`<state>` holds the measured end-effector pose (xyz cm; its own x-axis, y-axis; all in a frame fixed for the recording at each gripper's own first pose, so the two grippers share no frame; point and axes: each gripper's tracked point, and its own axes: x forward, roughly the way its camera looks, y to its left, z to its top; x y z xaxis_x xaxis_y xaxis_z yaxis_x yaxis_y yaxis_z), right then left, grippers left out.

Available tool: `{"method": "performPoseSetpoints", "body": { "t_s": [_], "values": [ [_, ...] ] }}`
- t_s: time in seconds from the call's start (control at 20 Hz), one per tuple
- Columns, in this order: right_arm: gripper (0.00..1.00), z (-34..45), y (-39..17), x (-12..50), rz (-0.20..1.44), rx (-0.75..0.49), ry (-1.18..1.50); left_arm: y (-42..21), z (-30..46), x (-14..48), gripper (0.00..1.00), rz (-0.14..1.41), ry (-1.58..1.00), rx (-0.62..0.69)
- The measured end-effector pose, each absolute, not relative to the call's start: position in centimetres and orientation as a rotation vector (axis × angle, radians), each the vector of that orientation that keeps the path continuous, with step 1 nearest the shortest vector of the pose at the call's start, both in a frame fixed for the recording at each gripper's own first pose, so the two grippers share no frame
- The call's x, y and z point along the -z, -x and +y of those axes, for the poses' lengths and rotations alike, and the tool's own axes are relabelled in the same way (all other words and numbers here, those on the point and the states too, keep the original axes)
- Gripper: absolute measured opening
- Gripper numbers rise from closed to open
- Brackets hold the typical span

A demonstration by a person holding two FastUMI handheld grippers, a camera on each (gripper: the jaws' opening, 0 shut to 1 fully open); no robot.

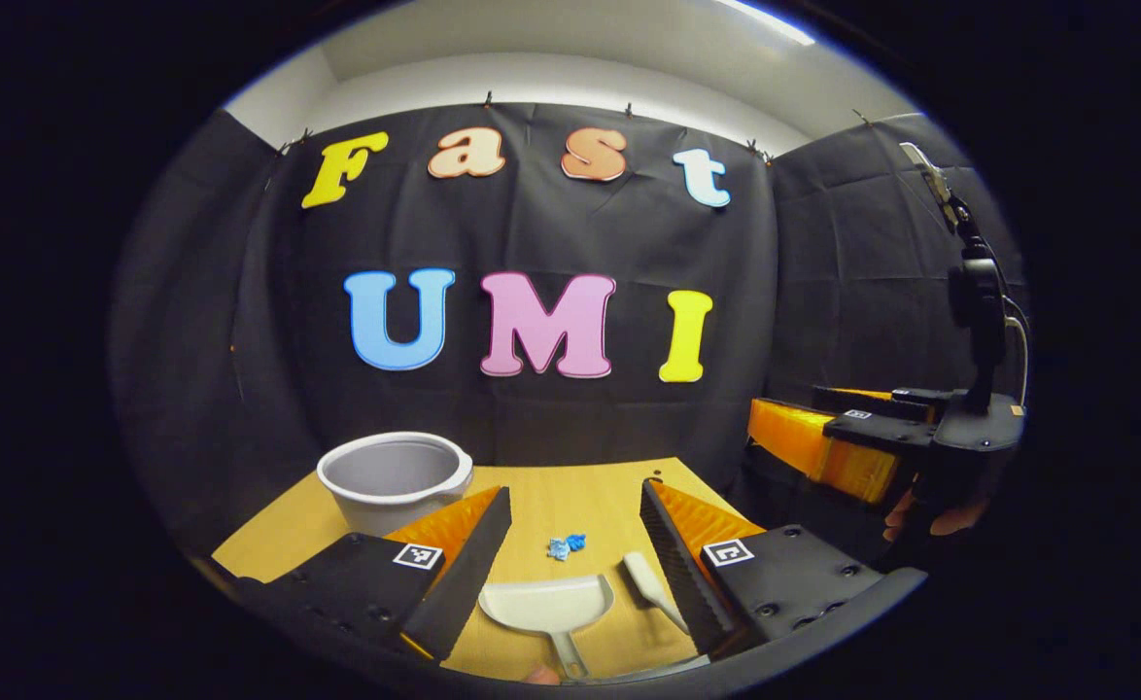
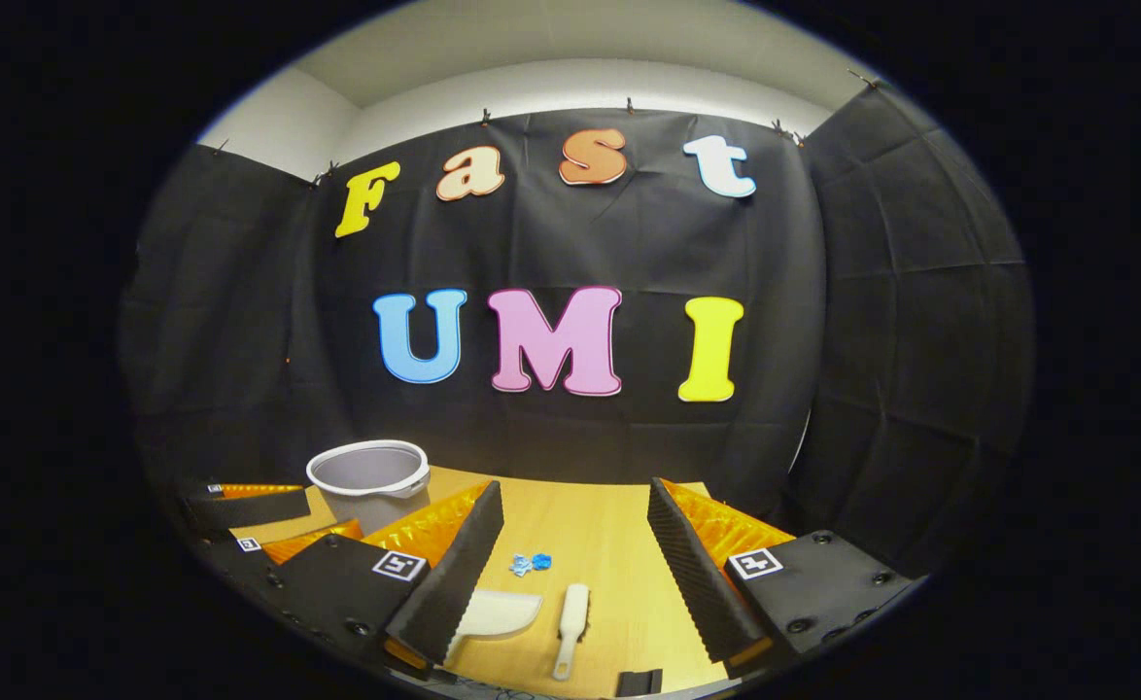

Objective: Pick up the small broom and dustpan from the desktop, sweep the trash into the dustpan with the broom, and then empty the trash into the garbage bin.

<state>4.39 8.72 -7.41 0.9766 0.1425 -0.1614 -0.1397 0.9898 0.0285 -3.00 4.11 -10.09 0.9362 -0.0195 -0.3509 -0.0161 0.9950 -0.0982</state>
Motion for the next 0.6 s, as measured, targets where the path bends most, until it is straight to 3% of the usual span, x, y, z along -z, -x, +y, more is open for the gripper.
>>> {"method": "performPoseSetpoints", "body": {
  "t_s": [0.1, 0.15, 0.3, 0.6],
  "values": [
    [0.92, 9.6, -4.8, 9.2, 0.191, -0.18, -0.03, 3.4, 3.9, 13.0, 0.8, 0.454, 0.129, 0.009],
    [0.96, 9.5, -5.0, 10.6, 0.215, -0.186, -0.024, 3.7, 4.0, 14.6, 0.8, 0.507, 0.14, 0.001],
    [0.97, 9.0, -5.8, 14.9, 0.306, -0.199, -0.043, 4.6, 4.1, 18.7, 0.8, 0.659, 0.16, -0.026],
    [0.96, 8.4, -7.1, 24.9, 0.603, -0.274, -0.141, 6.9, 1.9, 26.2, 0.83, 1.043, 0.233, -0.039]
  ]
}}
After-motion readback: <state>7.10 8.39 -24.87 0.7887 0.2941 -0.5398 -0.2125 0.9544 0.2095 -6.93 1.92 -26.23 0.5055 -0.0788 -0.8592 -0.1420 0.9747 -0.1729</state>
